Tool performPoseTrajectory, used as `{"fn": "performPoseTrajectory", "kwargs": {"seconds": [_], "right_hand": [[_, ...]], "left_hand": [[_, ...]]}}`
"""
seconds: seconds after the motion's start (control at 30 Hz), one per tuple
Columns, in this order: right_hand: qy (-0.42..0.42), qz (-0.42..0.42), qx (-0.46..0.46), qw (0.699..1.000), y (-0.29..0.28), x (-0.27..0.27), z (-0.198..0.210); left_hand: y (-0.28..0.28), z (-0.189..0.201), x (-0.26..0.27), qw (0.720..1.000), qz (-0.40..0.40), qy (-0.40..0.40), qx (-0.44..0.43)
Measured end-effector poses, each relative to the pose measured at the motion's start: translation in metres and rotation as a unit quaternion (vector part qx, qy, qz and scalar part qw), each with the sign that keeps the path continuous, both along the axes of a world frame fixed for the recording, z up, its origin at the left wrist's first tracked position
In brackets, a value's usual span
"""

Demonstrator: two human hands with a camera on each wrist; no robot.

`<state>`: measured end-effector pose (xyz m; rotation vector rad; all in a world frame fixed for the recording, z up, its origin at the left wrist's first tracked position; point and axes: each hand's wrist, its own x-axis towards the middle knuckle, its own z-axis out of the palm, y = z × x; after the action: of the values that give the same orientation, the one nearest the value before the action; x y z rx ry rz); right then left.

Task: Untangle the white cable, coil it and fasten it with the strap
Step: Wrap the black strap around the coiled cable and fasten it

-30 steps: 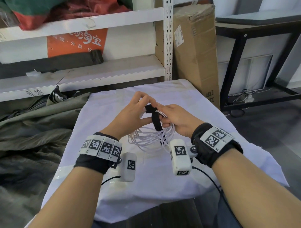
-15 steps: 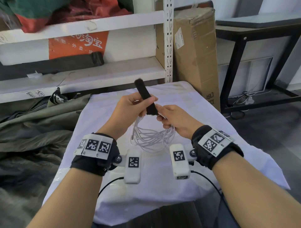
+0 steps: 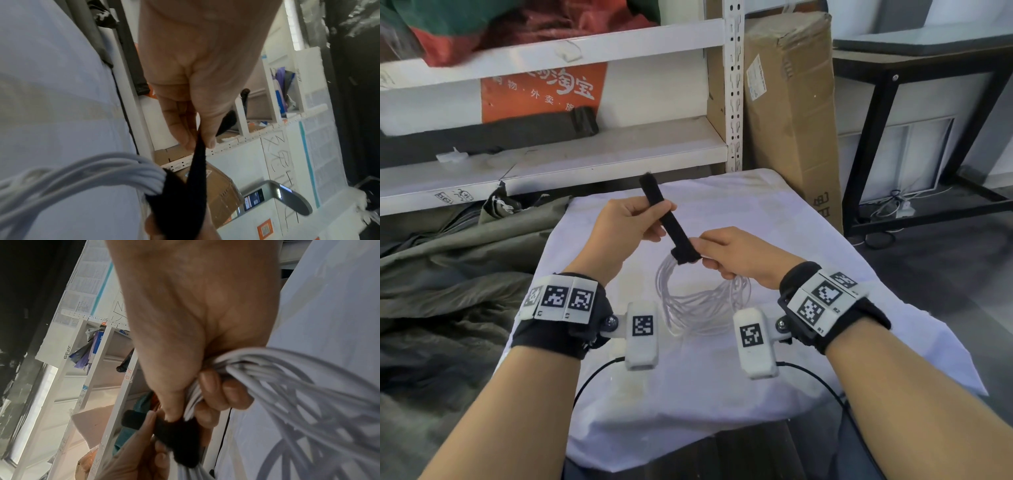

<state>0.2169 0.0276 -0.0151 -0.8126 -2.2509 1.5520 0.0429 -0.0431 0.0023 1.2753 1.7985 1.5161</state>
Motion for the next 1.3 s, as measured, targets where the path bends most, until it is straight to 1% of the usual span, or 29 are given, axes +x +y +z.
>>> {"fn": "performPoseTrajectory", "kwargs": {"seconds": [0.1,0.2,0.33,0.47,0.53,0.73,0.8,0.93,1.0,1.07,1.1,1.13,1.17,1.2,1.23,1.27,1.3], "right_hand": [[-0.010,0.002,-0.011,1.000,-0.002,-0.001,0.003],[-0.016,0.011,0.018,1.000,-0.003,0.001,0.003],[0.033,0.021,0.034,0.999,-0.002,0.004,0.004],[0.059,0.019,0.049,0.997,-0.005,0.000,0.001],[0.054,0.020,0.053,0.997,-0.006,-0.001,-0.001],[0.059,0.019,0.045,0.997,-0.008,0.000,0.001],[0.069,0.014,0.025,0.997,-0.008,0.000,0.000],[0.065,0.006,0.023,0.998,-0.006,0.001,-0.002],[0.063,0.000,0.021,0.998,-0.004,0.000,-0.004],[0.063,-0.010,0.020,0.998,-0.003,-0.001,-0.005],[0.066,-0.017,0.016,0.998,-0.002,-0.002,-0.007],[0.073,-0.024,0.005,0.997,-0.001,-0.003,-0.008],[0.085,-0.034,-0.010,0.996,0.001,-0.004,-0.009],[0.097,-0.045,-0.026,0.994,0.003,-0.004,-0.010],[0.107,-0.058,-0.040,0.992,0.005,-0.004,-0.010],[0.115,-0.071,-0.053,0.989,0.006,-0.004,-0.010],[0.123,-0.081,-0.066,0.987,0.008,-0.004,-0.010]], "left_hand": [[0.000,-0.006,-0.005,0.999,-0.004,-0.032,-0.034],[-0.001,-0.010,-0.005,0.995,-0.021,-0.061,-0.072],[-0.006,-0.011,0.000,0.986,-0.044,-0.109,-0.118],[-0.008,-0.014,0.007,0.965,-0.115,-0.086,-0.220],[-0.007,-0.014,0.009,0.956,-0.133,-0.078,-0.249],[-0.007,-0.012,0.009,0.944,-0.154,-0.050,-0.287],[-0.007,-0.013,0.010,0.938,-0.161,-0.042,-0.304],[-0.005,-0.014,0.011,0.927,-0.170,-0.069,-0.326],[-0.003,-0.015,0.012,0.924,-0.170,-0.067,-0.336],[-0.002,-0.013,0.015,0.924,-0.159,-0.046,-0.346],[-0.002,-0.012,0.015,0.927,-0.140,-0.019,-0.348],[-0.001,-0.012,0.015,0.933,-0.109,0.031,-0.342],[0.000,-0.011,0.012,0.939,-0.064,0.100,-0.324],[0.001,-0.011,0.008,0.942,-0.009,0.170,-0.288],[0.000,-0.008,0.006,0.947,0.035,0.218,-0.232],[-0.001,-0.006,0.005,0.954,0.053,0.235,-0.178],[-0.003,-0.002,0.005,0.961,0.049,0.237,-0.133]]}}
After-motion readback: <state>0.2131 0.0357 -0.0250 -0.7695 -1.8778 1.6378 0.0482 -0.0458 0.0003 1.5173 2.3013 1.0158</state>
